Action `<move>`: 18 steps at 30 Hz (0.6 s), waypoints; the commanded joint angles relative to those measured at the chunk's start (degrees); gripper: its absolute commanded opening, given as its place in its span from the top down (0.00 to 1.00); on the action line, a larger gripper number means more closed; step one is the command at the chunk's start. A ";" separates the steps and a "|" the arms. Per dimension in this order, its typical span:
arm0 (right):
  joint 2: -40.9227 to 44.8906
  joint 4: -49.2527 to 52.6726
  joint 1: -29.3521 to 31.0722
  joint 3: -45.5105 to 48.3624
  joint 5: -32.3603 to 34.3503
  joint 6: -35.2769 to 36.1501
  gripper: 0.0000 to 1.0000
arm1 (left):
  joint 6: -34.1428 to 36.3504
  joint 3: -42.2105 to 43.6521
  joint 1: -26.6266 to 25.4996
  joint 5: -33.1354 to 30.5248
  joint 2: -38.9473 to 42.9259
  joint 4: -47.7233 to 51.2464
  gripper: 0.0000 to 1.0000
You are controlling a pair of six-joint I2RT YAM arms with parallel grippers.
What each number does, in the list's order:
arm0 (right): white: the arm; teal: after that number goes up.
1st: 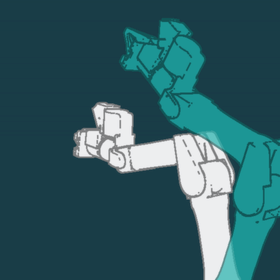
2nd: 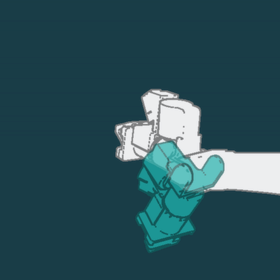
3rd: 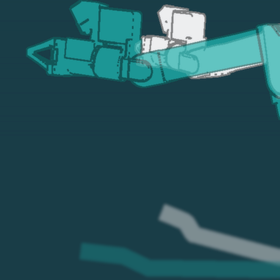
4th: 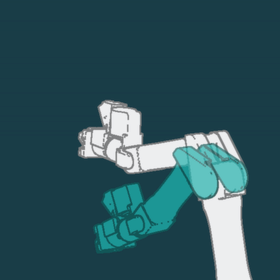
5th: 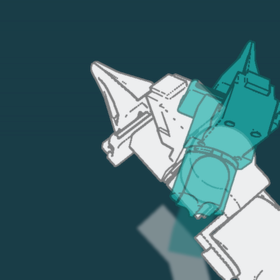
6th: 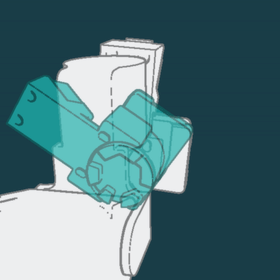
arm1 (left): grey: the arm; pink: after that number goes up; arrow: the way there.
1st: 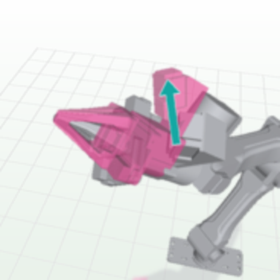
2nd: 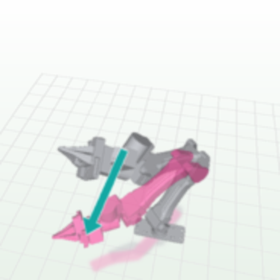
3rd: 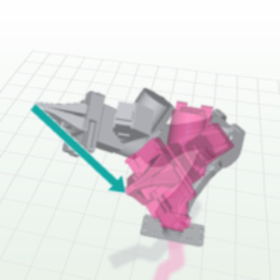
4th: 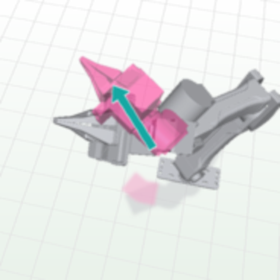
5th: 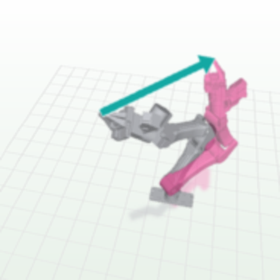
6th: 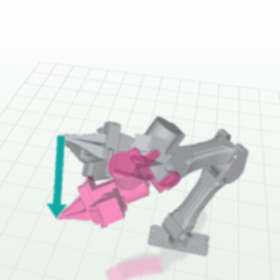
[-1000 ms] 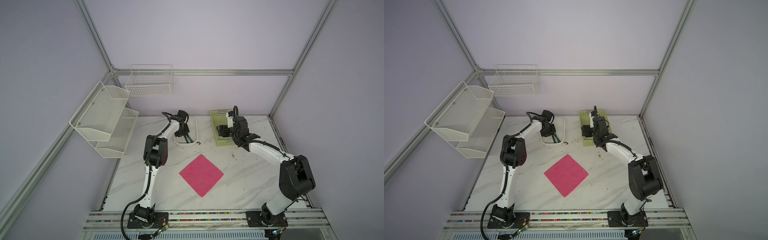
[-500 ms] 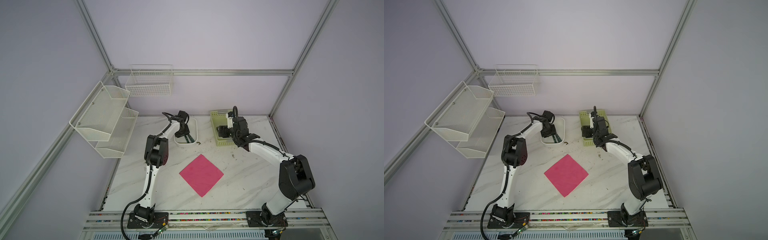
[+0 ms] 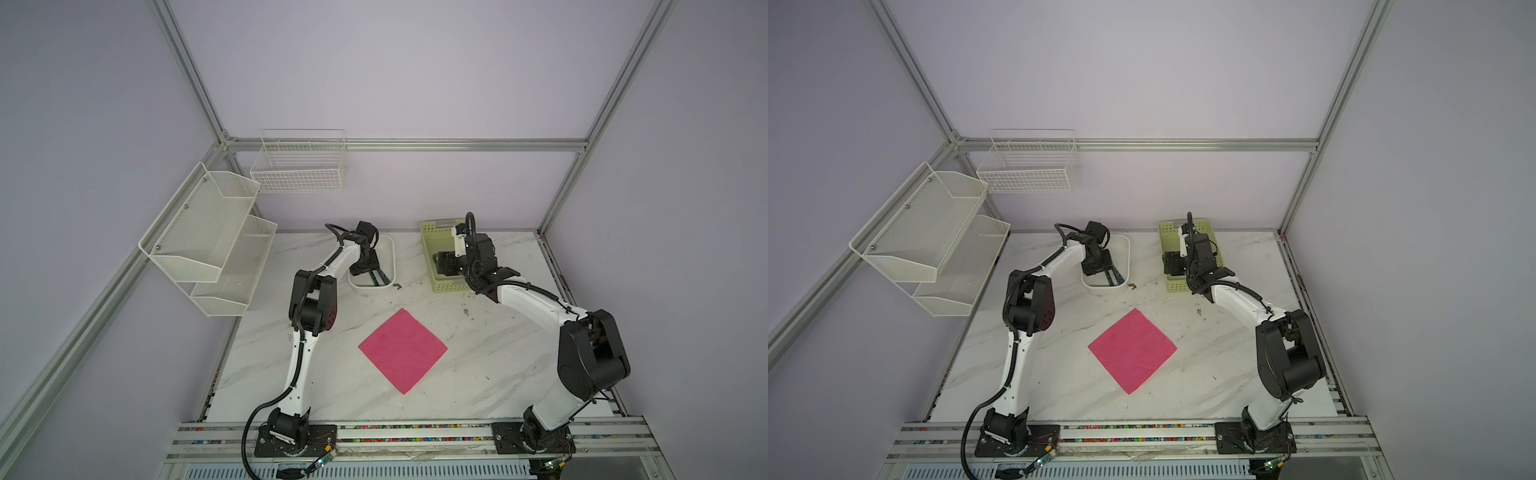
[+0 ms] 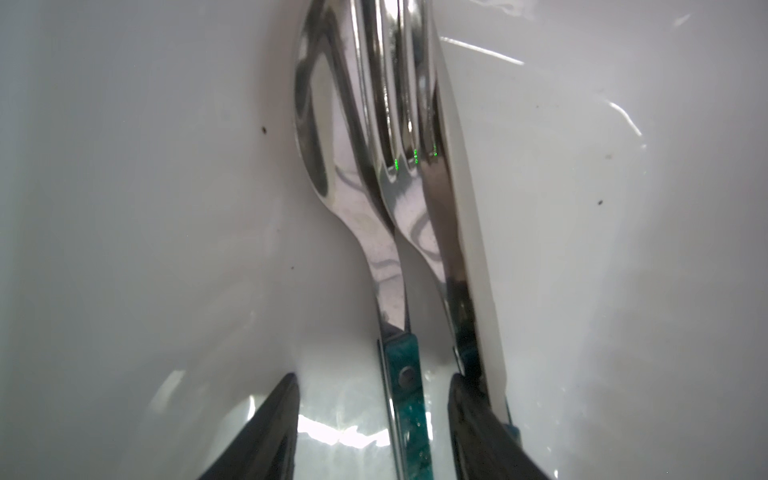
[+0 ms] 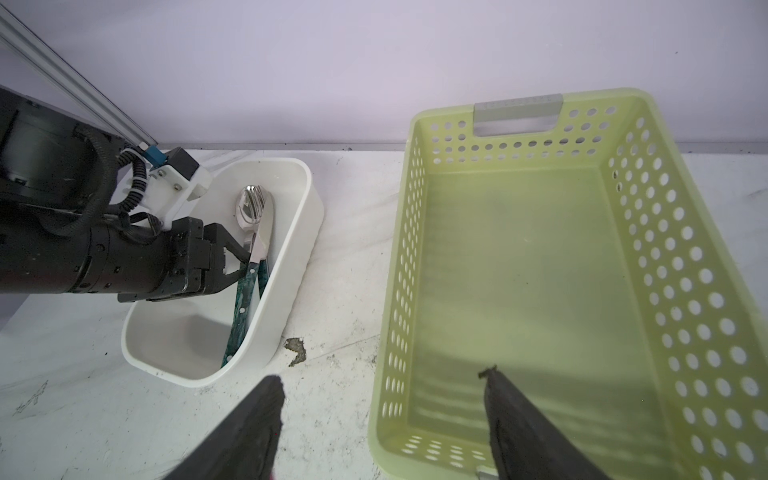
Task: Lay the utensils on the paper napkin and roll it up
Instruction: 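Close the left gripper on the green-handled spoon in the tub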
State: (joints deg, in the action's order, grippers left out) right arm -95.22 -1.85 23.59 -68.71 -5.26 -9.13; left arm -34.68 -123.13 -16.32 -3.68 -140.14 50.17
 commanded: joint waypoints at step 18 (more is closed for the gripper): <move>0.31 0.82 0.86 -0.73 0.94 0.52 0.22 | 0.87 -5.37 -0.38 0.39 1.35 0.30 0.51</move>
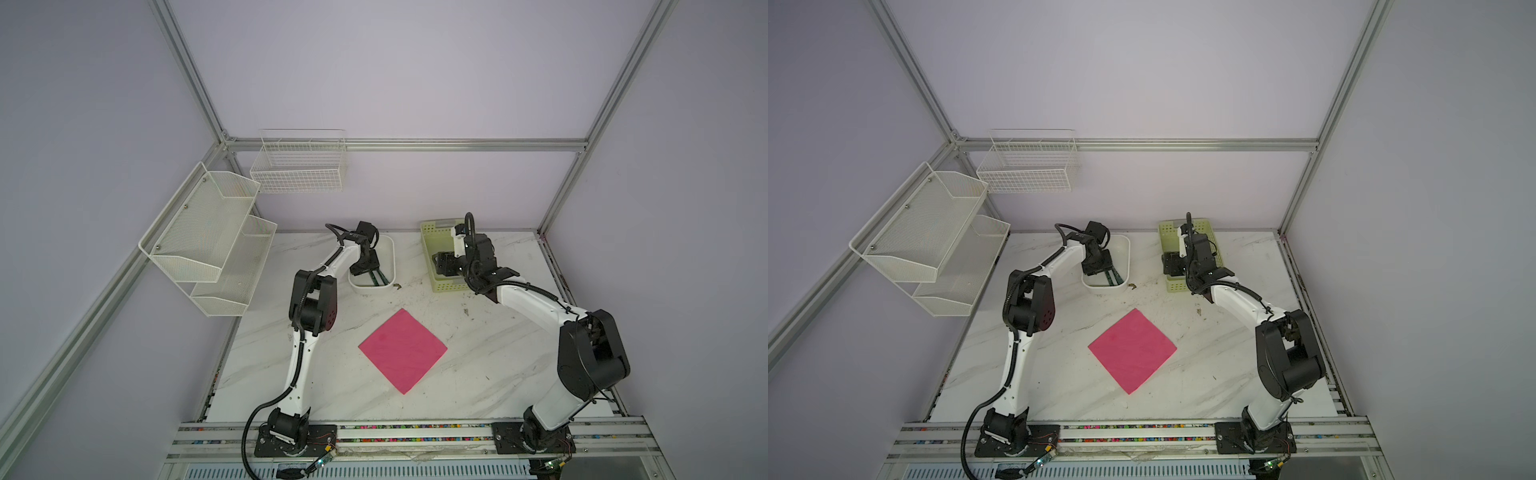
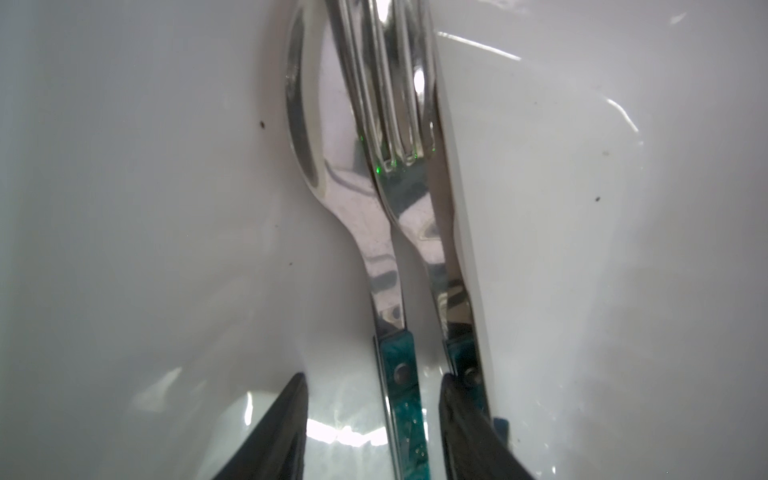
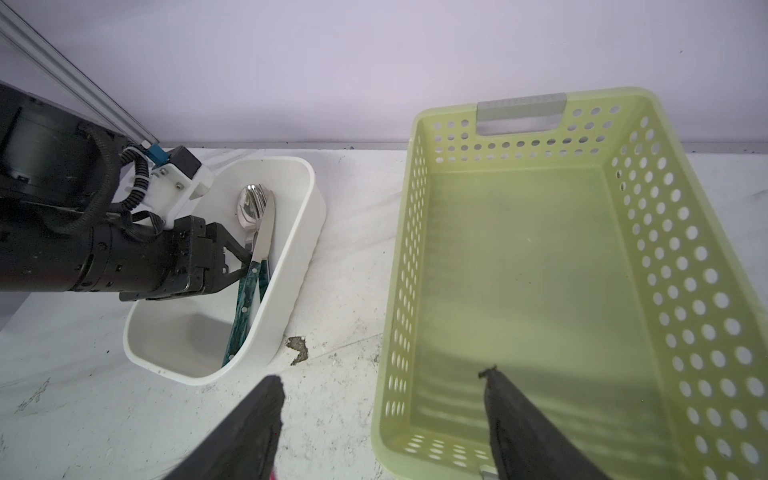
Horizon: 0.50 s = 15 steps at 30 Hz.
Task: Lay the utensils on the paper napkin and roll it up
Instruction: 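Close the left gripper on the green-handled spoon in the tub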
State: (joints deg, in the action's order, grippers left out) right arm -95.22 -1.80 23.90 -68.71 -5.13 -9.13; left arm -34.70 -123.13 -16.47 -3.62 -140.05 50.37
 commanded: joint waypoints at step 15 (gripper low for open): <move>0.91 0.77 0.61 -0.31 1.26 0.66 0.22 | 1.82 -5.33 -0.23 -0.28 -2.49 0.94 0.63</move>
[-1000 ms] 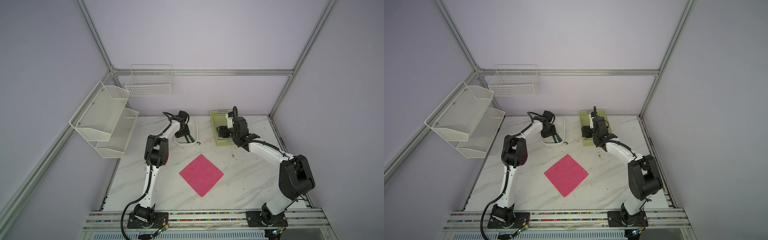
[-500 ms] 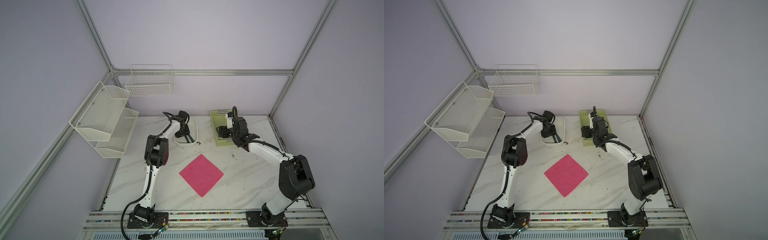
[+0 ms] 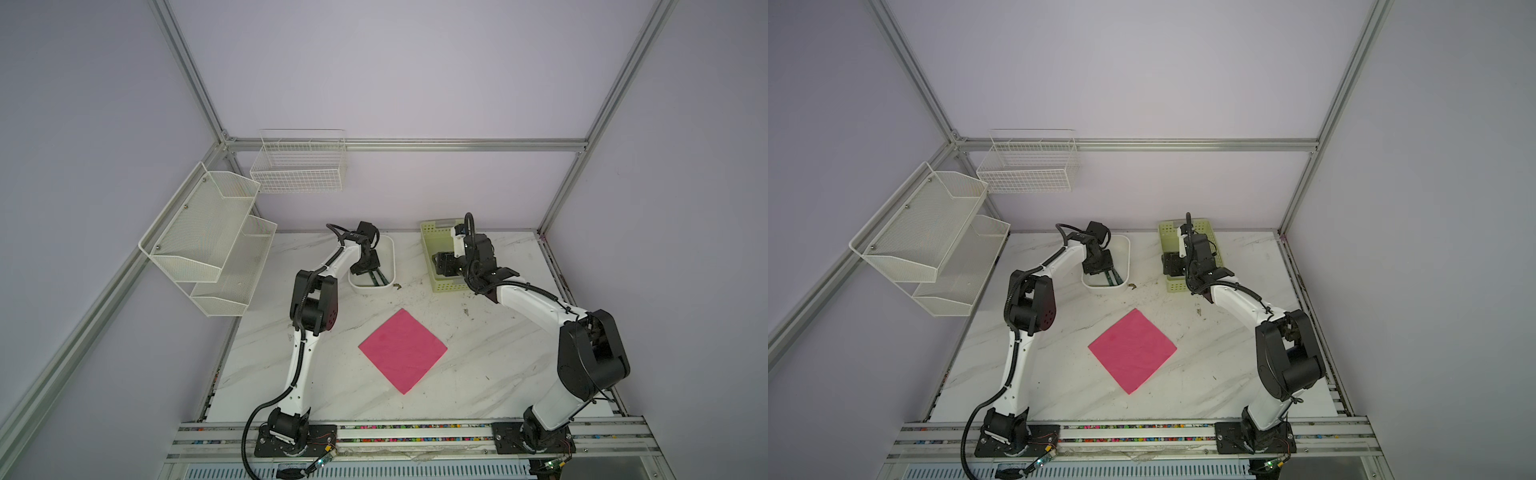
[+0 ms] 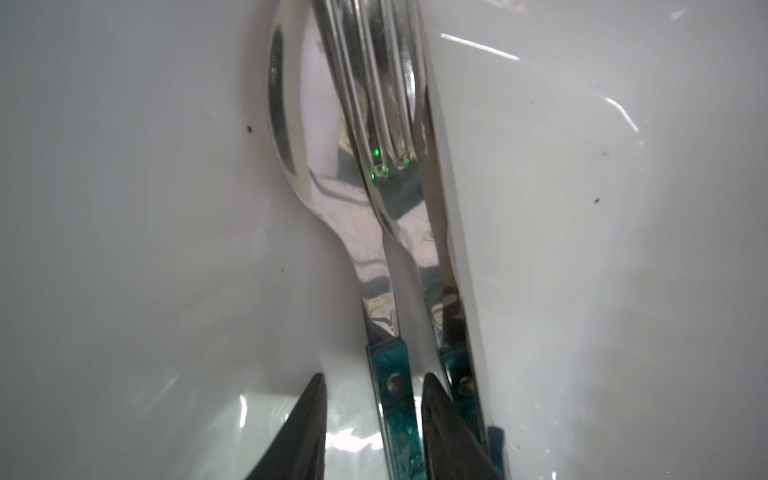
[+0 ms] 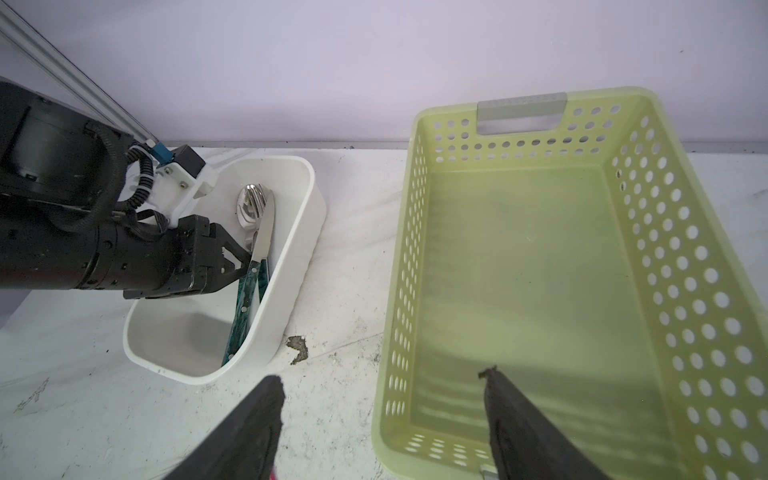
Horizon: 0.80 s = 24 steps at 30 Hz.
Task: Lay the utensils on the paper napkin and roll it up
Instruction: 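Close the left gripper on the green-handled spoon in the tub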
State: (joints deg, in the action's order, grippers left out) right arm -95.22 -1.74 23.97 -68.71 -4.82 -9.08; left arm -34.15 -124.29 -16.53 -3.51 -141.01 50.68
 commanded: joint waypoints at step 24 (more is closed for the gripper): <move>2.18 1.45 0.78 -0.34 1.15 0.39 0.22 | 4.77 -6.94 1.03 -2.20 -5.11 3.23 0.78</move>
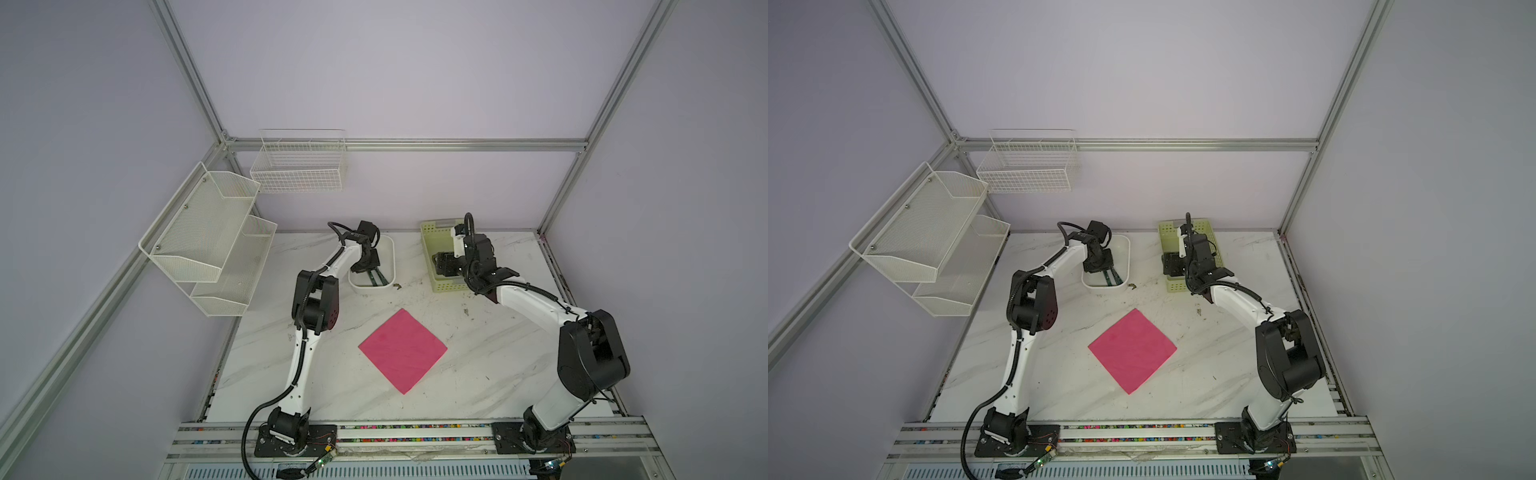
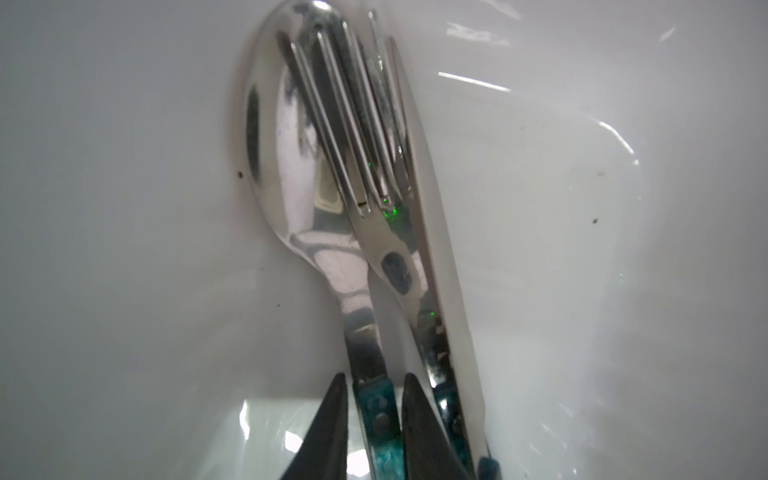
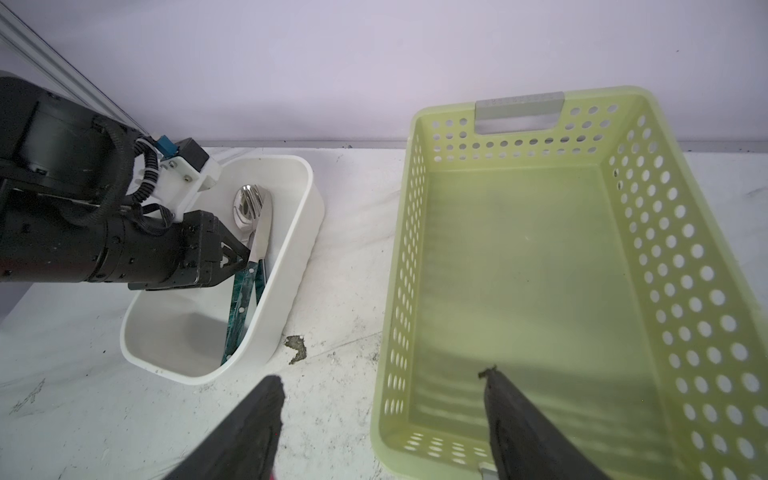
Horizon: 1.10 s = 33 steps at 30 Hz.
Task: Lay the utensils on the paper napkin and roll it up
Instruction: 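Close the left gripper on the green-handled spoon in the tub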
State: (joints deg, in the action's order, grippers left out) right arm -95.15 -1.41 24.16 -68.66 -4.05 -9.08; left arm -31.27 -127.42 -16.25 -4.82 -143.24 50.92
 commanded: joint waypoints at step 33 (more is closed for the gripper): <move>2.16 0.92 0.94 -0.50 1.07 0.20 0.22 | 9.91 -9.51 1.75 -4.95 3.16 5.90 0.91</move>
State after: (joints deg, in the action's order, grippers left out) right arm -95.15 -0.60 24.51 -68.66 -3.77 -9.10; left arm -22.96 -131.68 -15.05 -8.84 -144.94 55.61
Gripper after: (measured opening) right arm 0.779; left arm 0.118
